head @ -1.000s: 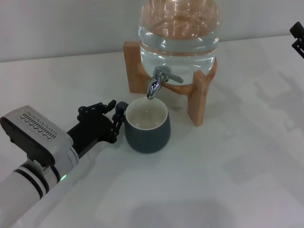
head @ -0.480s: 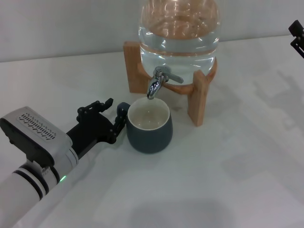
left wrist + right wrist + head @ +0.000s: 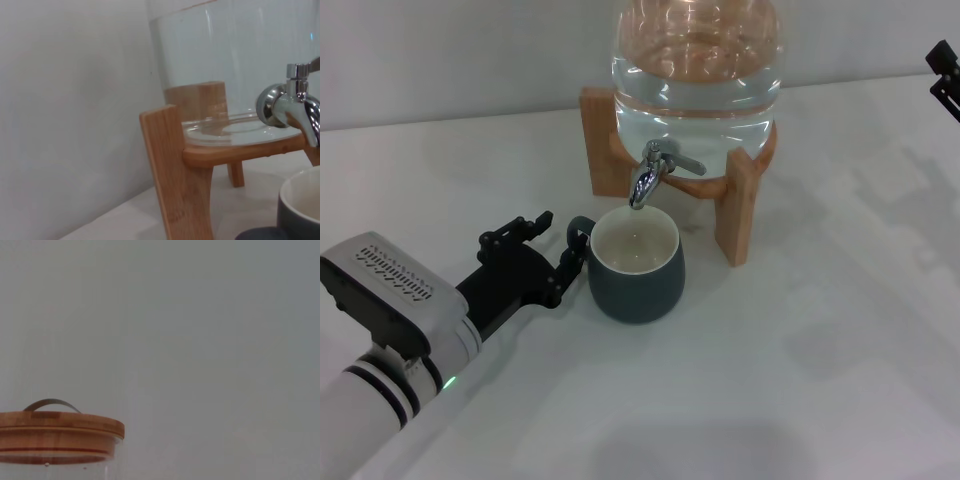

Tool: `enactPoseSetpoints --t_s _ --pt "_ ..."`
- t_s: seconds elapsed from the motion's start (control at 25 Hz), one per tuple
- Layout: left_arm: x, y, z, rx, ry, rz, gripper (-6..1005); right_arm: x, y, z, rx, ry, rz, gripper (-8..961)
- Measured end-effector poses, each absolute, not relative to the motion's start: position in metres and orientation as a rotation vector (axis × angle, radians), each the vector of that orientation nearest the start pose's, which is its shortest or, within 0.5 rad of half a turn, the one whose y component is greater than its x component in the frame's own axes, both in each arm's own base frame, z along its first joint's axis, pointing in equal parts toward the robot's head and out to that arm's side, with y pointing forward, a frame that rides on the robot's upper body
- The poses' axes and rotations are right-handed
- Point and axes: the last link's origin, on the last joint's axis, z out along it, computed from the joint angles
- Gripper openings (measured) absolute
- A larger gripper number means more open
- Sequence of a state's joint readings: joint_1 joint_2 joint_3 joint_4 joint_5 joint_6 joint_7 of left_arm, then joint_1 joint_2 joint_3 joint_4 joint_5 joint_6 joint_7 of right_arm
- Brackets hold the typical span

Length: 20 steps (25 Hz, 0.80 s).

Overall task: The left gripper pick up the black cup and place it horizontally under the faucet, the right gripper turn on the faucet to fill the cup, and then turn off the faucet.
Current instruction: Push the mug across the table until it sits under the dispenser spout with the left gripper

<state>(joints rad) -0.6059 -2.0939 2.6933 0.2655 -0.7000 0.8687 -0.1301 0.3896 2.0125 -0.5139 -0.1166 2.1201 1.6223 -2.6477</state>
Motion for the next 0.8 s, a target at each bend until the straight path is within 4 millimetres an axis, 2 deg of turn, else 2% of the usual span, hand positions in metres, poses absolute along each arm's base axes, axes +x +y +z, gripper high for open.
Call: enactPoseSetpoints --t_s 0.6,0.8 --pt "-0.267 0.323 -0.12 -2.258 -0.296 -0.492 488 0.326 0.303 0.071 -1.572 0.283 1.038 856" --pt "-0.267 0.32 -0.121 -2.242 -0.275 -0.494 488 0.326 0.303 0.071 -1.572 0.284 1.037 856"
